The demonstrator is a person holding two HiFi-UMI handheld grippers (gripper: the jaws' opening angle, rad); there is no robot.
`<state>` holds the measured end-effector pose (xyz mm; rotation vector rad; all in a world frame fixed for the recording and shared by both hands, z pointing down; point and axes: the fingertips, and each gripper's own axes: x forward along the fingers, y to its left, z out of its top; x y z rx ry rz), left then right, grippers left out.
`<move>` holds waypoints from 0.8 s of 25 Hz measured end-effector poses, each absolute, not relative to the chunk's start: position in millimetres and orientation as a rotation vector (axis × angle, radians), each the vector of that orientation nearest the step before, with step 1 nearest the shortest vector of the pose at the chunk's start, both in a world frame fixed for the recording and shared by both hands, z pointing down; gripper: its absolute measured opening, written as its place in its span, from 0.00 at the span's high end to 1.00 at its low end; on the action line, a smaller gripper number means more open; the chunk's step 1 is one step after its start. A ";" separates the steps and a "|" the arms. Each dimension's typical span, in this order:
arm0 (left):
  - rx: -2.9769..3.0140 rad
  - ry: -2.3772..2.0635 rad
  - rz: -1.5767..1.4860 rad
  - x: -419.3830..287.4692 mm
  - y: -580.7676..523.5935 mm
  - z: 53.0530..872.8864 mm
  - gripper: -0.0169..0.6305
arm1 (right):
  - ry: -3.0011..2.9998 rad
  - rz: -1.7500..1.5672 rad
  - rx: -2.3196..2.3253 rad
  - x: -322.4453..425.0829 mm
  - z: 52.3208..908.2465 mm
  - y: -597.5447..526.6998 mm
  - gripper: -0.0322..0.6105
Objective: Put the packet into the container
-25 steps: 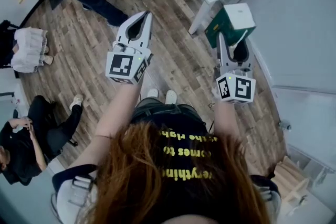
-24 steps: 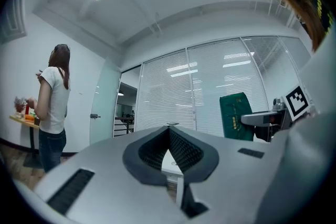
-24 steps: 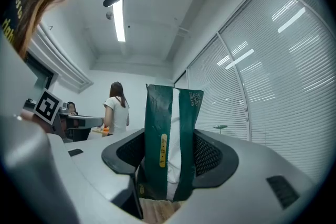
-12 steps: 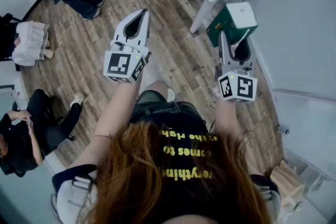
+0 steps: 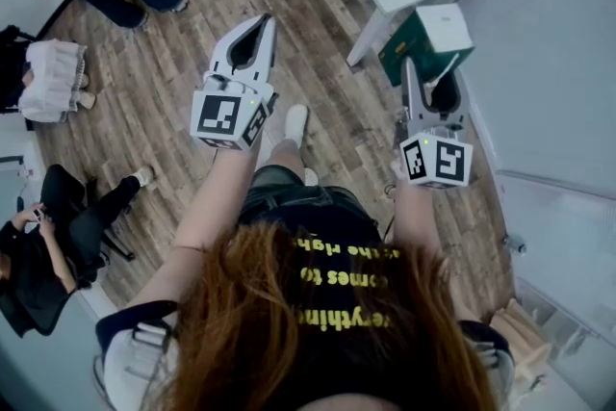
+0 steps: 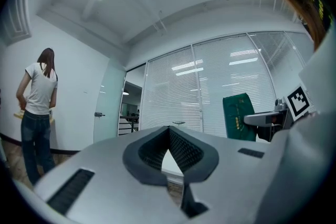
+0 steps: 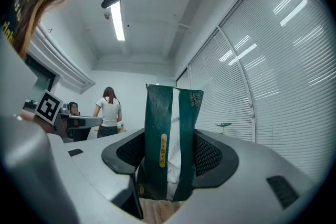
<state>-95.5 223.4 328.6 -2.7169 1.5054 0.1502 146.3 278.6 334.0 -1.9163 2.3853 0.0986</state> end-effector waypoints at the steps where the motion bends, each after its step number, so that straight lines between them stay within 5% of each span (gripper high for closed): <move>1: -2.723 1.501 0.151 -94.0 216.0 330.3 0.97 | 2.385 0.098 -1.925 147.7 335.3 272.1 0.54; 20: -2.760 1.360 0.167 -102.1 -11.5 319.3 0.97 | 2.328 0.126 -2.020 128.8 321.0 58.0 0.54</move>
